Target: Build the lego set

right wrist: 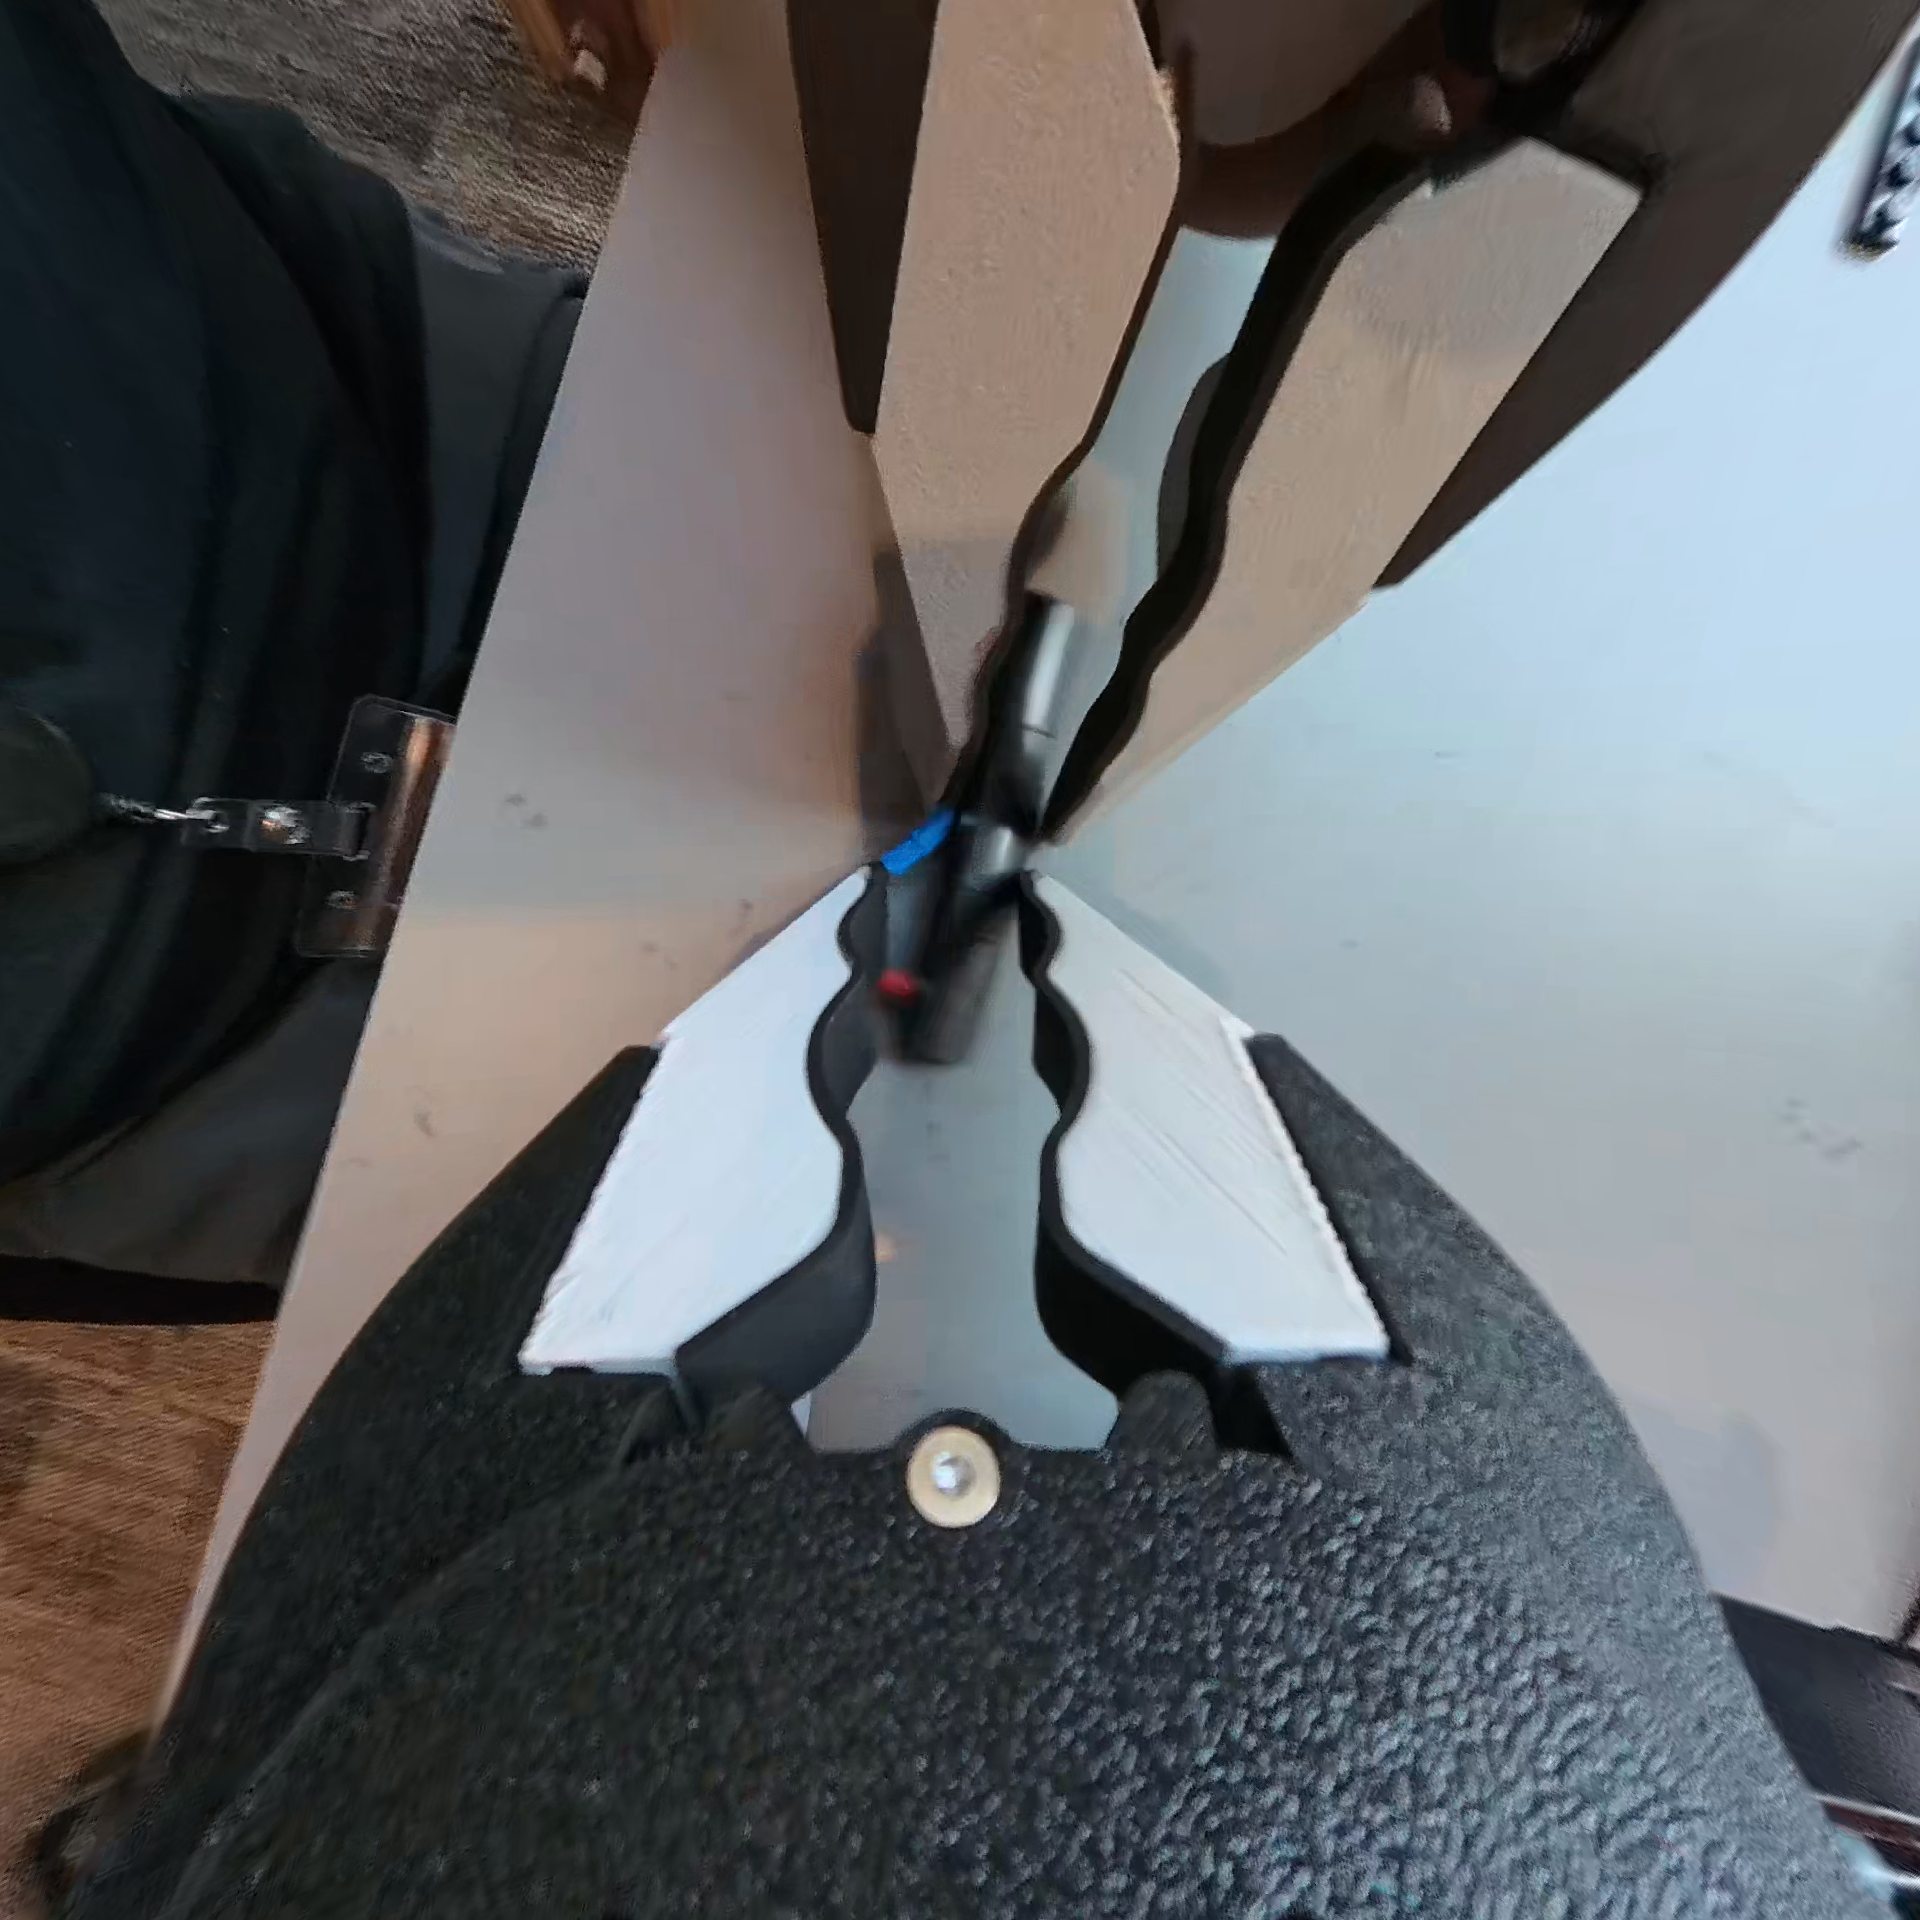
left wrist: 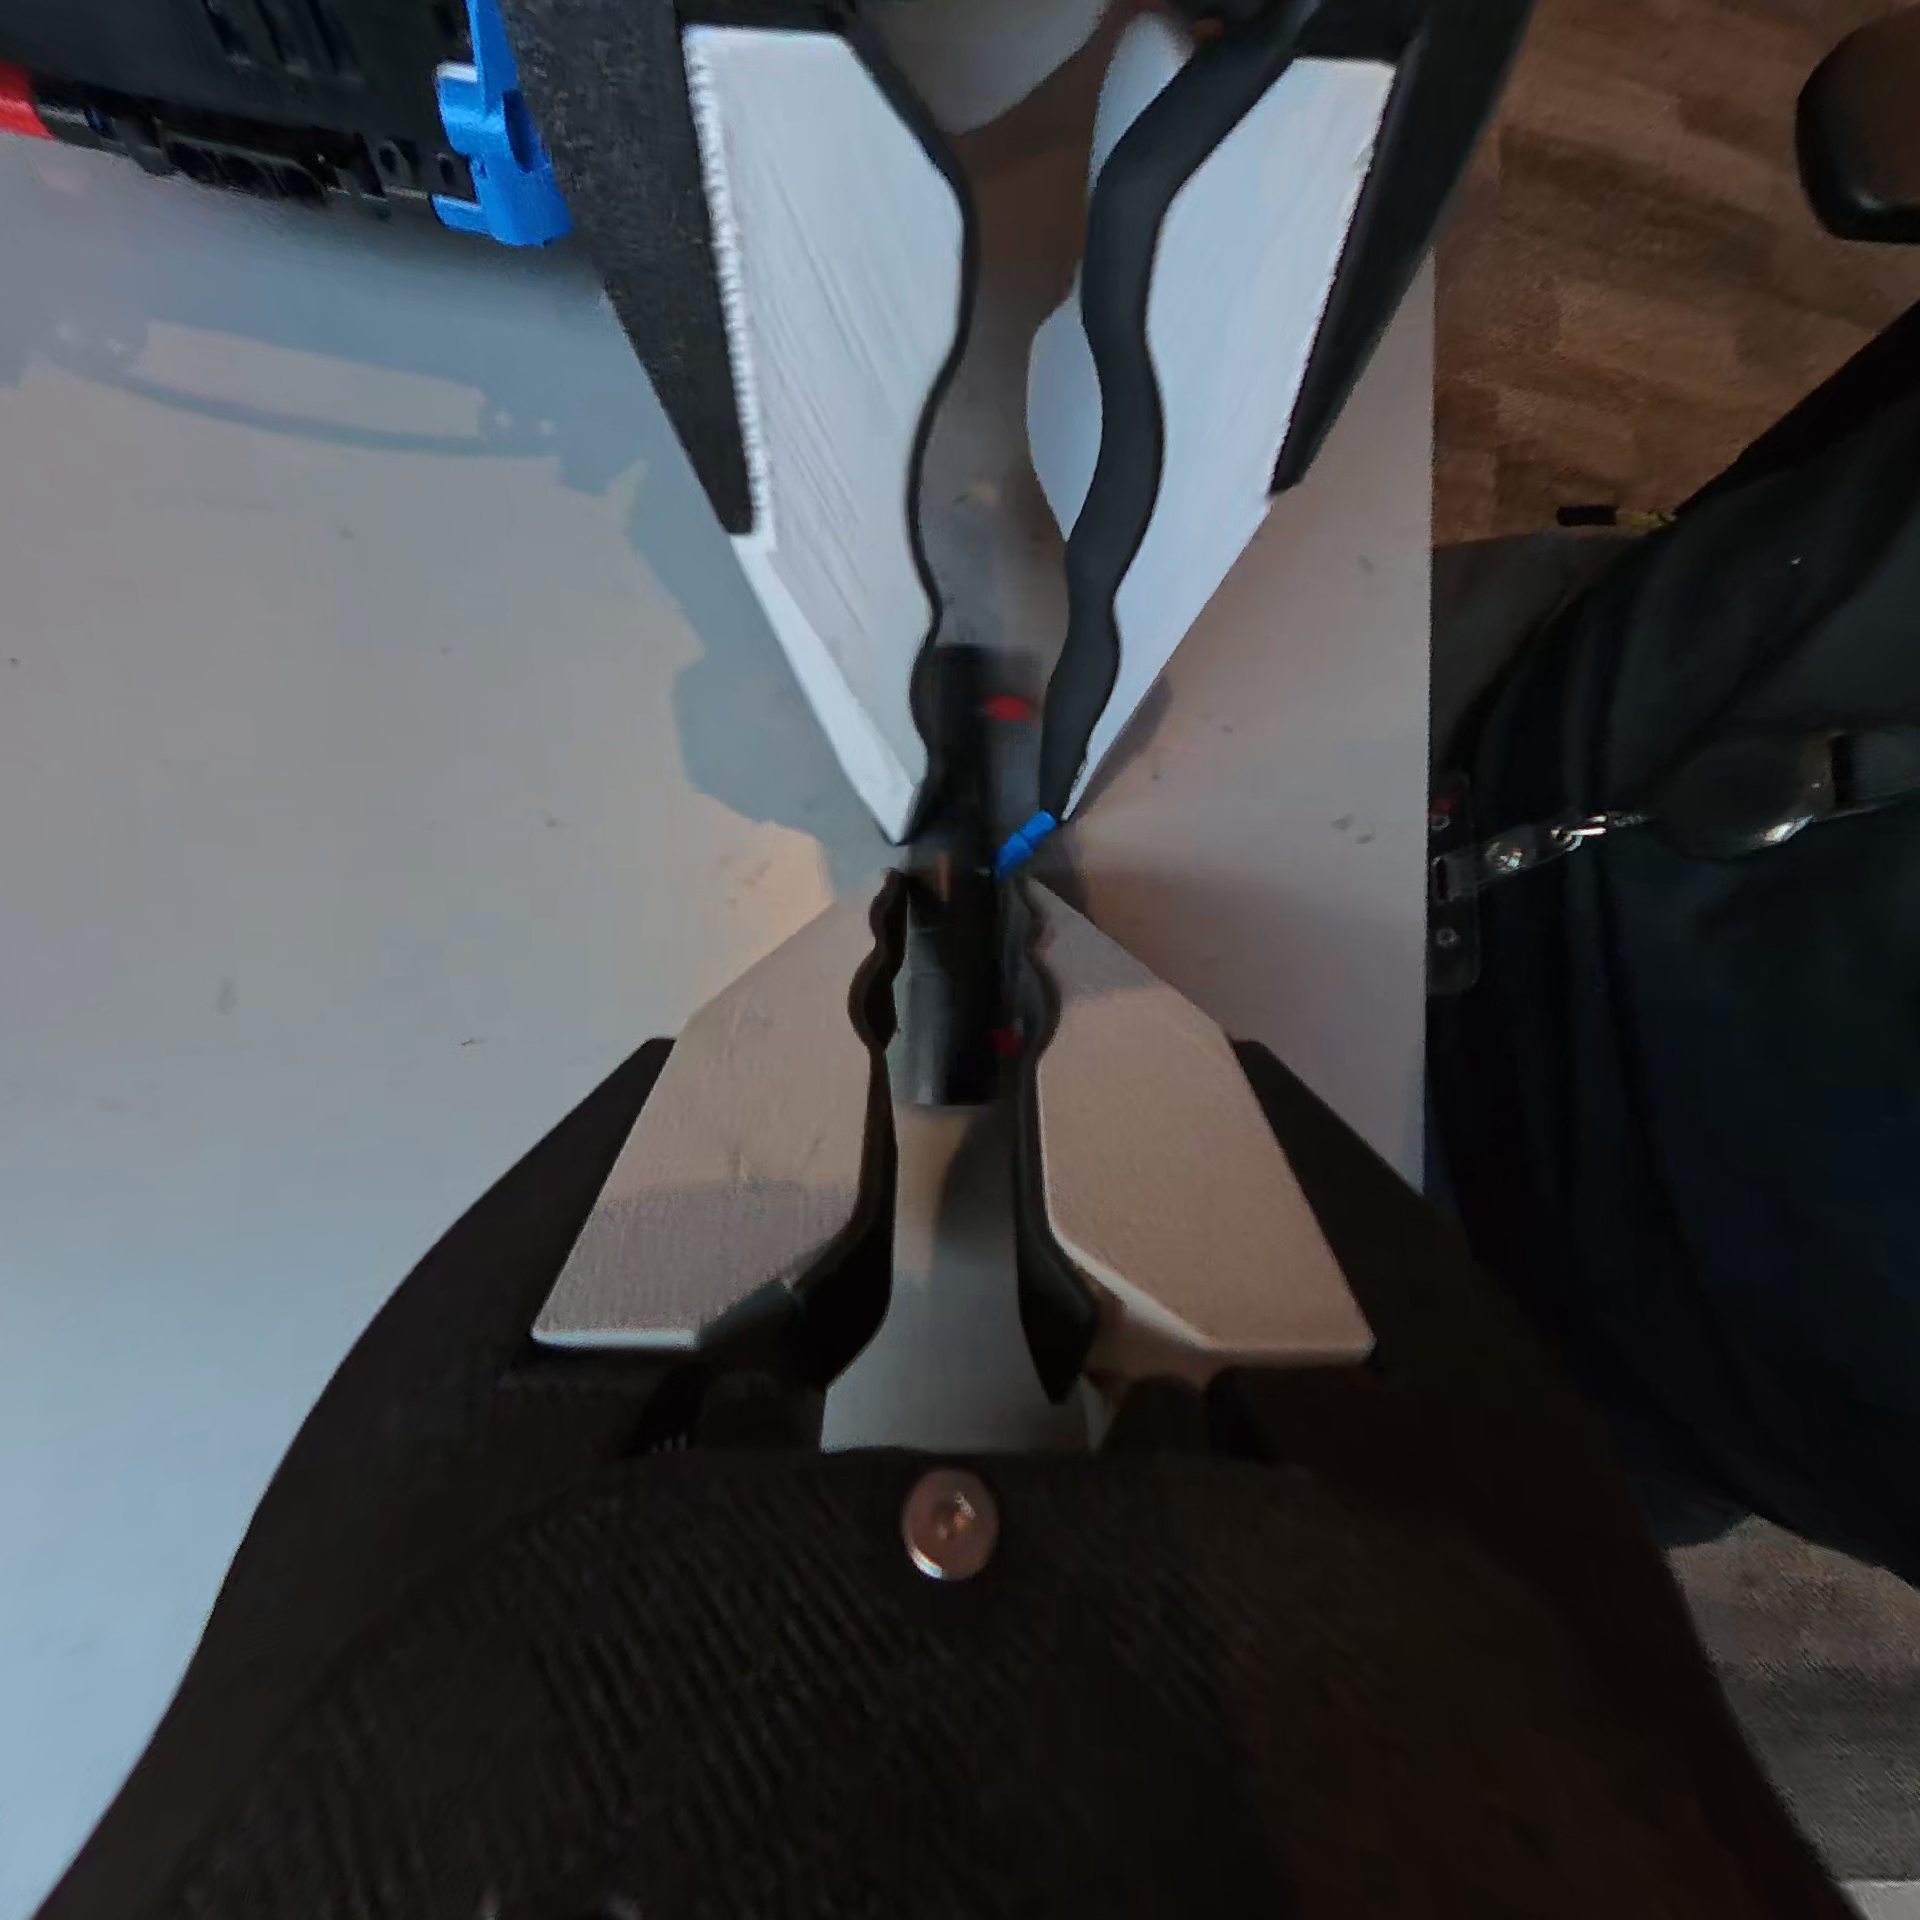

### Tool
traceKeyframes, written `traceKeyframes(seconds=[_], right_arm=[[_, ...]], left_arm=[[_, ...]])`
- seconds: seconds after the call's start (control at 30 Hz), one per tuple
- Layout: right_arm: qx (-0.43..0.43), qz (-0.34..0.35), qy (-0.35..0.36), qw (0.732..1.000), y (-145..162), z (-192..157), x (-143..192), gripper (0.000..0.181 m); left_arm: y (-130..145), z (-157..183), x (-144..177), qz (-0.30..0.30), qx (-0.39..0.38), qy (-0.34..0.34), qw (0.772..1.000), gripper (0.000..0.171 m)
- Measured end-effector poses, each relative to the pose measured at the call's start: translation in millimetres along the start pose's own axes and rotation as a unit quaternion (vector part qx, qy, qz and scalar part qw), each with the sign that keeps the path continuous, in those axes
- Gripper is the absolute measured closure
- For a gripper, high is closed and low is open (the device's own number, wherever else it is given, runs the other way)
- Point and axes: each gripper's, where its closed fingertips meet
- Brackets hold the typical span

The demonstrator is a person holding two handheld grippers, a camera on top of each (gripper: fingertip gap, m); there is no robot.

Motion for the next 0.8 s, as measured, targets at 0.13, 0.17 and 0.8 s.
traceKeyframes(seconds=[0.13,0.17,0.8], right_arm=[[-0.018,0.006,0.026,0.999,0,0,1,0.157],[-0.02,0.009,0.035,0.999,0,1,1,0.155],[-0.105,0.076,0.153,0.98,6,-24,27,0.164]], left_arm=[[5,6,3,-0.013,0.041,-0.023,0.999,0.15],[5,6,3,-0.014,0.032,-0.034,0.999,0.152],[-10,33,11,0.034,0.036,-0.084,0.995,0.153]])
Point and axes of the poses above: each gripper's, where its closed fingertips meet, x back along the fingers, y out of its underside, z = x × y across the jaws, and after that the axes turned 4 degrees about y, right-handed
